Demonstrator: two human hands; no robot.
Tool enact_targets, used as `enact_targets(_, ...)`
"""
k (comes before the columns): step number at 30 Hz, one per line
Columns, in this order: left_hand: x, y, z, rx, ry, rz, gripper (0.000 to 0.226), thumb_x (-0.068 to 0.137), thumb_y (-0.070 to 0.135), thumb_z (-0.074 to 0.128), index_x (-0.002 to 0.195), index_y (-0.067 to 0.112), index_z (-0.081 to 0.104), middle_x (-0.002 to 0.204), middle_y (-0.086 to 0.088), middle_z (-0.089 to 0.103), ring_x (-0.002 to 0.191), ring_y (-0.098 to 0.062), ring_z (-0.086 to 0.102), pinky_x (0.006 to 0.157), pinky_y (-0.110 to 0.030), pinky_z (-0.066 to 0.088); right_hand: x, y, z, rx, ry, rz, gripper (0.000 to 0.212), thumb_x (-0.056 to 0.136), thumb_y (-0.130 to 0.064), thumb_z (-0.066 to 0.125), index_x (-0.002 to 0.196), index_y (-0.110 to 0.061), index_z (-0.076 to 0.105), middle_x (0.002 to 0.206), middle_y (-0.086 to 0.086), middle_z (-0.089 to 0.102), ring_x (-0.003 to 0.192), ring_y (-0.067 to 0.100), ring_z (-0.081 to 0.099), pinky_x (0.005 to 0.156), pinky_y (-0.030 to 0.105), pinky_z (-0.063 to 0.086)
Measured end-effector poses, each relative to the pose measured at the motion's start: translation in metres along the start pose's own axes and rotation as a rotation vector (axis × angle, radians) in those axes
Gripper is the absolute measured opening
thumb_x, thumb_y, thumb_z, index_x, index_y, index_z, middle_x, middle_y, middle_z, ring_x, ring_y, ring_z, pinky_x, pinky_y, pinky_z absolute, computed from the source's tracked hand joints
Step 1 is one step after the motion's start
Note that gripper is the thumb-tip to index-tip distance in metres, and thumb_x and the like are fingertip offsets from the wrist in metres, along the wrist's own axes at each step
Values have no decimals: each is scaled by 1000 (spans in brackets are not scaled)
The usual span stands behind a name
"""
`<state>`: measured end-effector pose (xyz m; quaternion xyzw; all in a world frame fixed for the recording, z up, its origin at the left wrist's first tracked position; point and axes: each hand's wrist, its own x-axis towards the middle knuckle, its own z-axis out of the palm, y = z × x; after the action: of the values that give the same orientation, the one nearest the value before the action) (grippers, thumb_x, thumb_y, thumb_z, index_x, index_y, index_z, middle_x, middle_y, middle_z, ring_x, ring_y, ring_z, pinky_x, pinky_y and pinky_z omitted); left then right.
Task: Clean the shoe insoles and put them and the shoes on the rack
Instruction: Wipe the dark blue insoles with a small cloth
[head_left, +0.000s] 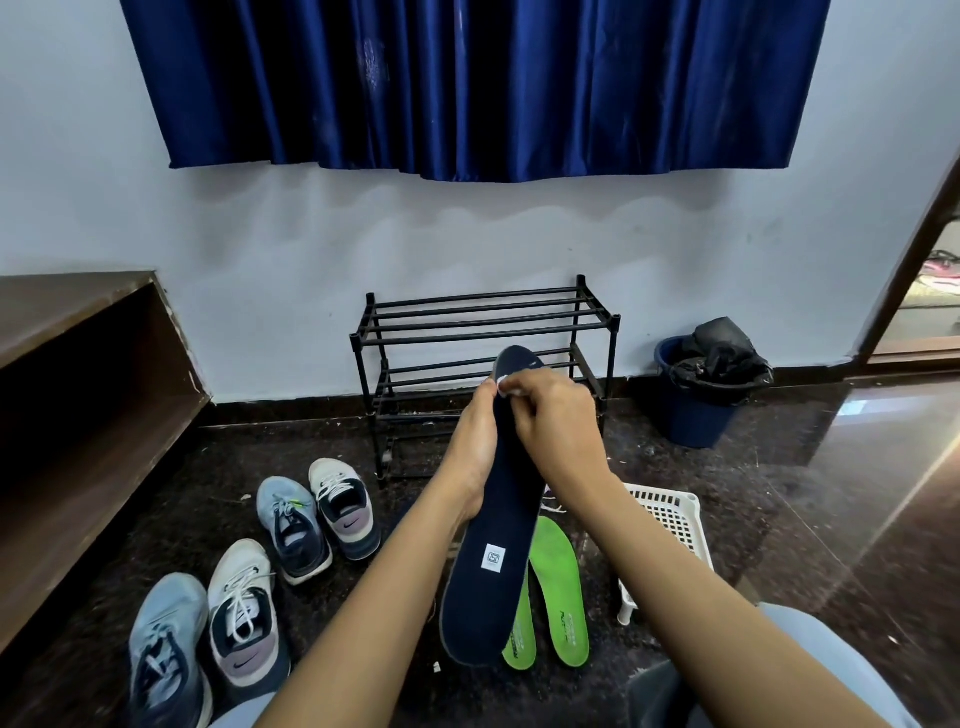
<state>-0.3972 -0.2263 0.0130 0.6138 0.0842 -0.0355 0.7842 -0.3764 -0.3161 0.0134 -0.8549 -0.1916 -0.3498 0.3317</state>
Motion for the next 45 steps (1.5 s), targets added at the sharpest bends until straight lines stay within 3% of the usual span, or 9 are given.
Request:
enact_targets(2,-2,1,3,11,-4,26,42,101,43,37,97,15,67,77,-9,68,67,-19,65,59,-26,51,7,6,-4,-12,37,27,21,77,2,59,89,-8,72,85,7,71,82,26,66,75,32,50)
enact_targets(6,-2,-1,7,18,1,85,41,100,42,36,101,13,66,88,-14,63,81,-26,58,72,-37,45,14,11,-12,18,80,101,20,79,4,59,91,-7,72,88,8,71,83,25,66,77,31,50)
enact_targets(10,2,1,3,10,23,71,45,100,44,35,100,15,69,81,-10,69,73,-22,65,62,-28,50,2,3,-5,-2,14,21,23,77,3,58,89,-10,71,87,5,72,83,25,66,76,35,52)
enact_targets(13,4,3,-2,25,50,68,45,98,45,36,88,19,71,84,-9,71,77,-21,68,68,-30,51,-6,-2,2,-18,-53,-40,24,76,3,55,89,-10,70,85,4,72,83,27,65,74,35,51)
enact_targets(17,-1,5,3,31,17,62,45,99,46,35,92,16,68,75,-9,67,65,-21,66,57,-29,50,6,5,-3,-2,-23,31,22,79,4,55,90,-9,69,87,7,71,85,26,64,77,35,50)
enact_targets(22,-5,4,10,16,-25,81,40,83,53,47,86,18,67,82,-13,61,76,-25,56,71,-38,44,17,16,-12,4,71,152,19,80,4,56,90,-6,69,87,8,71,86,27,64,78,33,49)
enact_targets(30,-3,6,-1,-153,-108,-81,46,98,44,37,73,16,64,61,-4,61,51,-16,60,46,-20,46,-1,3,0,10,-45,20,23,78,4,55,89,-11,69,85,7,71,84,26,63,76,32,49)
enact_targets(39,-11,9,10,-208,-148,-95,40,95,39,42,77,10,65,68,-8,57,58,-19,53,55,-29,43,21,20,-15,140,75,248,21,79,3,57,84,-11,71,85,1,72,80,19,67,80,39,53)
enact_targets(45,-5,7,-1,-173,-115,-101,47,97,42,37,69,15,64,58,-4,61,52,-17,59,51,-24,45,-1,-4,-6,90,-65,66,24,76,4,58,88,-10,73,85,5,73,81,24,67,79,37,53)
